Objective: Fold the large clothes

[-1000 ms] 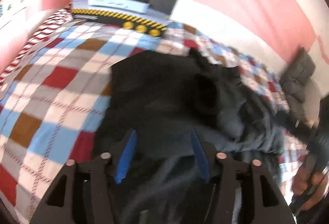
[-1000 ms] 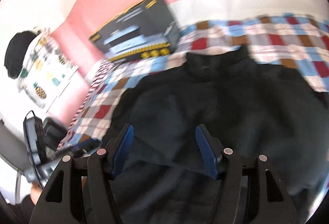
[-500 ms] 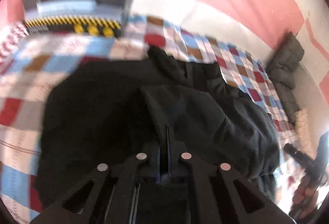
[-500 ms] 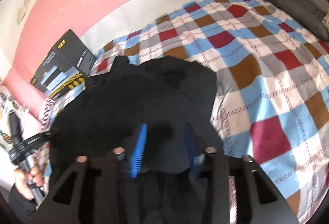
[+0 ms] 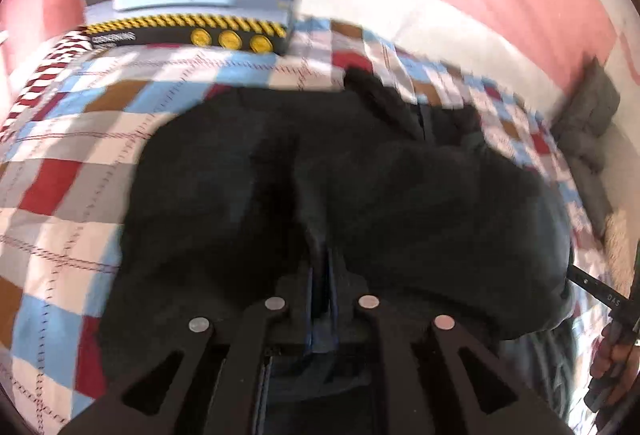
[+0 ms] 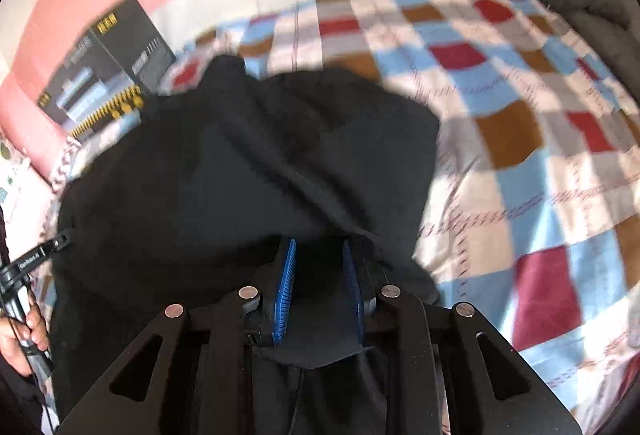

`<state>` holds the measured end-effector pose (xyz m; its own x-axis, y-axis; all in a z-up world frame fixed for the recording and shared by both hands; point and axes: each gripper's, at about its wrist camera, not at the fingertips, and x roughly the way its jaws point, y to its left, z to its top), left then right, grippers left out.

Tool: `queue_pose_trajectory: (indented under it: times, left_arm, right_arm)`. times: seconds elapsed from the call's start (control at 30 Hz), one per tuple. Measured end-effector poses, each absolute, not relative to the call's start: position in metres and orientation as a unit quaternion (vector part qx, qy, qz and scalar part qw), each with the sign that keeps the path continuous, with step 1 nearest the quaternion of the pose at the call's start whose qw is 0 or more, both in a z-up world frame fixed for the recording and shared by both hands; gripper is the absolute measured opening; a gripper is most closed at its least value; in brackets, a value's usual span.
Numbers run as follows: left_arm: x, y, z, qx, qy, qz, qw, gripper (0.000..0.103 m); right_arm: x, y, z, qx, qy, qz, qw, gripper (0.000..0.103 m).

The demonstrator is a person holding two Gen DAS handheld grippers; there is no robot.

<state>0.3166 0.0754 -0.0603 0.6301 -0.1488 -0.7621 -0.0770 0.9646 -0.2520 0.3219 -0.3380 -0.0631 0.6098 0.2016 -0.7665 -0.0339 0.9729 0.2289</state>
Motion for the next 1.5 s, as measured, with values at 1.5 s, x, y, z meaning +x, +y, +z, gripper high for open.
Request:
queue_pose_trajectory:
  times: [1.5]
  left_arm:
    - [0.202,0.063,-0.031,-0.101,0.439,-0.023,0.892,0.01]
  right_arm:
    - [0.183,-0.31,-0.022,0.058,0.43,0.048,0.9,0.034]
